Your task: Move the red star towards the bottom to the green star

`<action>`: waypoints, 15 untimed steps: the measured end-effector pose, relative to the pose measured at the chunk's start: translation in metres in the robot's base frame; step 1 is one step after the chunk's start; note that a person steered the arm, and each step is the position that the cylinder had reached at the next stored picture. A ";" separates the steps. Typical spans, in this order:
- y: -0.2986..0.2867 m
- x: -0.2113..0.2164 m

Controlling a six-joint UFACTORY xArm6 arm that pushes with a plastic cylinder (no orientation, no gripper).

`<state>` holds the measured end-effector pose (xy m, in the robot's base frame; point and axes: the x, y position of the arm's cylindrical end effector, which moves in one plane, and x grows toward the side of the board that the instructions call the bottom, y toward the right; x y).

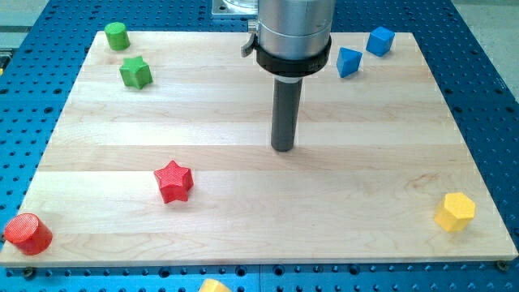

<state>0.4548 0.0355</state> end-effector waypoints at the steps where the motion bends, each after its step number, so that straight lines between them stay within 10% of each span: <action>1: 0.000 -0.008; 8: -0.167 0.093; 12: -0.160 0.078; 15: -0.155 0.143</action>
<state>0.5982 -0.1196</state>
